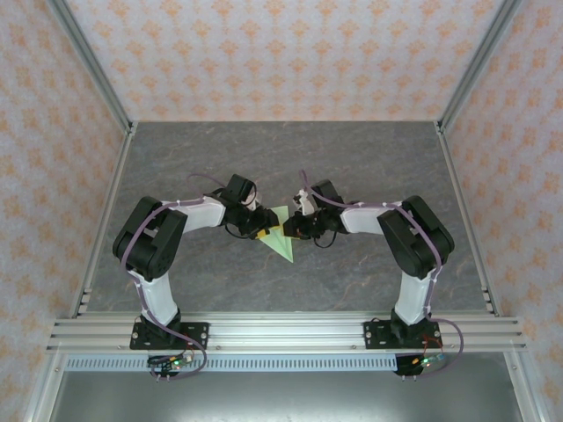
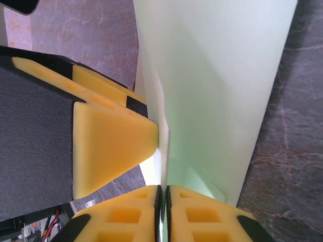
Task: Fold a paper plane with a square sheet of paper (fold left side to right side)
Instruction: Fourth fold the wing at the center of the table.
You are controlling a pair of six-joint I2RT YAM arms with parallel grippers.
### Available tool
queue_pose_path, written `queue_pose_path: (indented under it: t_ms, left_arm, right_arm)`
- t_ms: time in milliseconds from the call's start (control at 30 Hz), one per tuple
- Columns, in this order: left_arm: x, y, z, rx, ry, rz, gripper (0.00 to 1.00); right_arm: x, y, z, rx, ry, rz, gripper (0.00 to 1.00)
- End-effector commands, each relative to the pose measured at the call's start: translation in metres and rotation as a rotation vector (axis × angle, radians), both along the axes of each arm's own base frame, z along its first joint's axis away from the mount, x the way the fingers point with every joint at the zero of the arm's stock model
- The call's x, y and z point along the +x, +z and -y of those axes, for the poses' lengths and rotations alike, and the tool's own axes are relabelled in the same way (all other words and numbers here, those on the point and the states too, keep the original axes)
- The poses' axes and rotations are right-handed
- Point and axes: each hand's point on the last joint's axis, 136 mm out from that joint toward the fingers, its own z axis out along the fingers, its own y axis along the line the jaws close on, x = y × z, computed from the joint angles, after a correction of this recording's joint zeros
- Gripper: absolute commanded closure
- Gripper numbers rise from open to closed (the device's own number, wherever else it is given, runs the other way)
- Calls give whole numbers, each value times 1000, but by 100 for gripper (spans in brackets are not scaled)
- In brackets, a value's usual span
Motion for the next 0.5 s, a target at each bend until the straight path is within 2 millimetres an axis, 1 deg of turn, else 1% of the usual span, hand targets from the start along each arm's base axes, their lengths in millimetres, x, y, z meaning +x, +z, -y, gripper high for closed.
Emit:
queue_pose_path:
  t_ms: [0,233,467]
  left_arm:
    - [-1,-14,-8,66,9,-5,57]
    - [-1,-14,-8,67,8,-7,57]
    - [-1,-14,-8,66,6,-5,57]
  right_arm:
    - [1,-7,5,-60,5,19,89]
    - [5,-12,13,-131,-7,32,92]
    - [7,-13,15,-150,-12,40,92]
